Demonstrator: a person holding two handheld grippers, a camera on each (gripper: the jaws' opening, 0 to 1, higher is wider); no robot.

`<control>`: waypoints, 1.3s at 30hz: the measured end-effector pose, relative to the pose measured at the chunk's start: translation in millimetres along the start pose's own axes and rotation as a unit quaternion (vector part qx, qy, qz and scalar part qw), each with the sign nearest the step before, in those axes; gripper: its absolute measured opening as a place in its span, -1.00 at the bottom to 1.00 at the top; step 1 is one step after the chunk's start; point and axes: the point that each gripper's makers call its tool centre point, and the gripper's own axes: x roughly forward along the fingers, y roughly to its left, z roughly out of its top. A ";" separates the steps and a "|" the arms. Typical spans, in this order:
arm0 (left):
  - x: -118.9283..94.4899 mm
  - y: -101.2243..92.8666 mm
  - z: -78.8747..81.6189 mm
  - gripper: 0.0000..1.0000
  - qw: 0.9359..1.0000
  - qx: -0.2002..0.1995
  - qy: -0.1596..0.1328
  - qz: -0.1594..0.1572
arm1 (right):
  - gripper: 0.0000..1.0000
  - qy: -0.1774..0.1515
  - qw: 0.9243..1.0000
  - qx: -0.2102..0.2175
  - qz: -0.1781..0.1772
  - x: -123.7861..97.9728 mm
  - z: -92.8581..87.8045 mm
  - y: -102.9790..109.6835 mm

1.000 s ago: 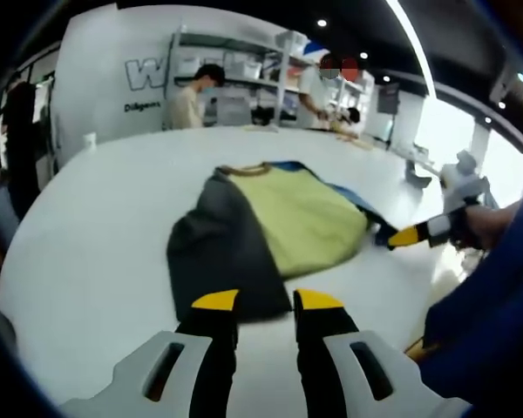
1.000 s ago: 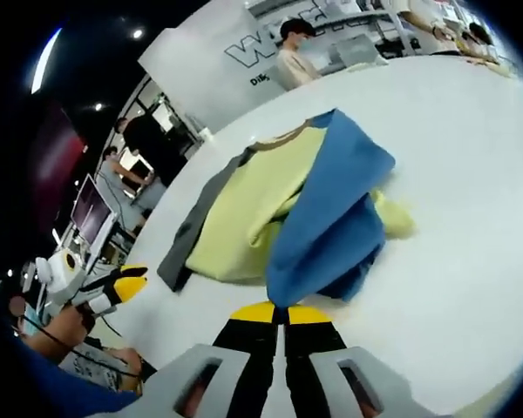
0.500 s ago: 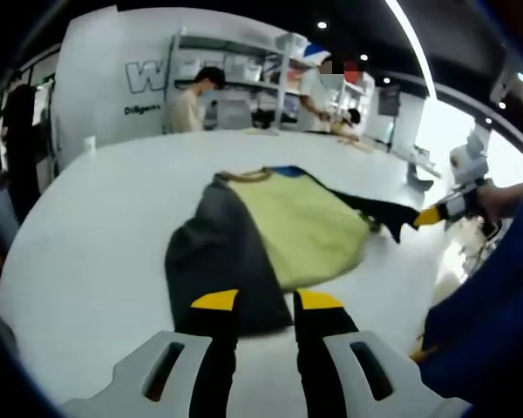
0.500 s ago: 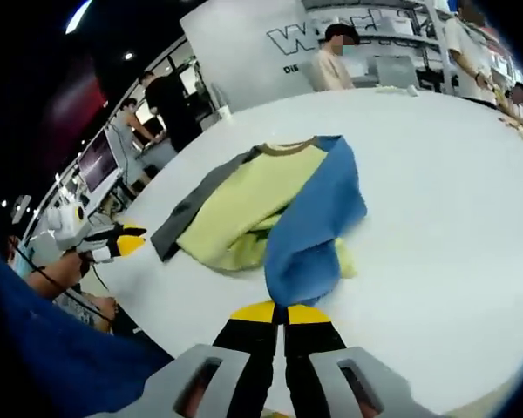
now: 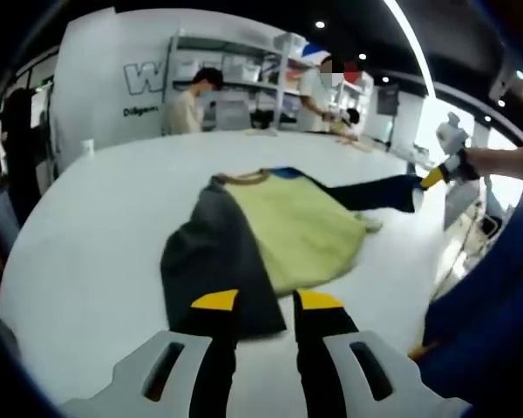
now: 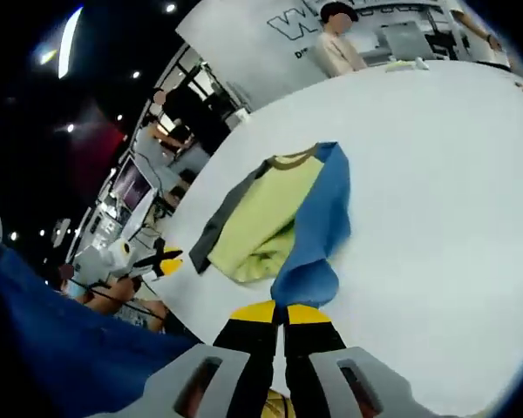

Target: Fold the garment on the visible template until the final outline fits inside the template.

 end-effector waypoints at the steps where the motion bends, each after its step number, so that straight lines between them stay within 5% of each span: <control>1: 0.4 -1.3 0.7 -0.56 1.000 0.000 0.000 0.000 | -1.00 0.005 1.000 -0.003 0.007 -2.0 1.4 -0.8; 6: -0.1 -7.7 4.6 -0.56 1.000 0.005 -0.001 -0.001 | -1.00 0.050 0.998 -0.027 0.025 -11.0 -0.6 -15.6; 14: 1.6 -20.1 6.3 -0.56 1.000 0.004 -0.001 0.005 | -1.00 0.075 0.996 -0.037 0.041 -26.9 2.6 -42.7; 23: 7.5 -40.0 9.3 -0.56 1.000 0.001 -0.003 0.009 | -1.00 0.074 0.995 -0.005 0.071 -53.0 19.7 -70.4; 39: 8.3 -64.5 8.5 -0.57 0.999 -0.006 -0.001 0.035 | -1.00 0.142 0.980 0.019 0.136 -62.3 22.1 -105.5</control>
